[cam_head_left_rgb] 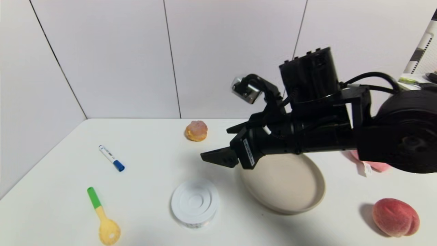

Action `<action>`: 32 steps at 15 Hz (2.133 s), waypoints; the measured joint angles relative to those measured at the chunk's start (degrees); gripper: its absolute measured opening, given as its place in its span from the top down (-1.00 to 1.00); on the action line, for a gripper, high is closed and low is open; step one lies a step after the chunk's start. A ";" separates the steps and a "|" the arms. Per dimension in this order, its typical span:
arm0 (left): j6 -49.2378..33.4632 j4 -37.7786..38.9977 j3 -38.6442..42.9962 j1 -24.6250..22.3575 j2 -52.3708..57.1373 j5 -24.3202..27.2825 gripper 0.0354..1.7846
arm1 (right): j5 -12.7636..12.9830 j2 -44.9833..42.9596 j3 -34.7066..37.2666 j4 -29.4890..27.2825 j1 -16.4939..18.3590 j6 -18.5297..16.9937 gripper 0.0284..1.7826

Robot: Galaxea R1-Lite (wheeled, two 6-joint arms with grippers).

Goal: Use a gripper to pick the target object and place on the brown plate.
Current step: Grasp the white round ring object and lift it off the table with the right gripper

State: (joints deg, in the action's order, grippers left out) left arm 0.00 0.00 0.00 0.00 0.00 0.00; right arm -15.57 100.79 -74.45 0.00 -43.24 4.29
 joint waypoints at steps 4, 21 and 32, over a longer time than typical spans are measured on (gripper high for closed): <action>0.00 0.00 0.00 0.00 0.00 0.00 -0.89 | 0.00 5.77 1.02 0.74 -0.30 2.32 -0.90; 0.00 0.00 0.00 0.00 0.00 0.00 -0.89 | 0.02 17.43 3.34 9.25 -2.10 12.43 -0.90; 0.00 0.00 0.00 0.00 0.00 0.00 -0.89 | 0.05 19.10 3.50 10.67 -1.77 13.70 -0.90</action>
State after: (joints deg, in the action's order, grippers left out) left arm 0.00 0.00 0.00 0.00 0.00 0.00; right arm -15.52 119.89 -70.95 10.67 -45.01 17.99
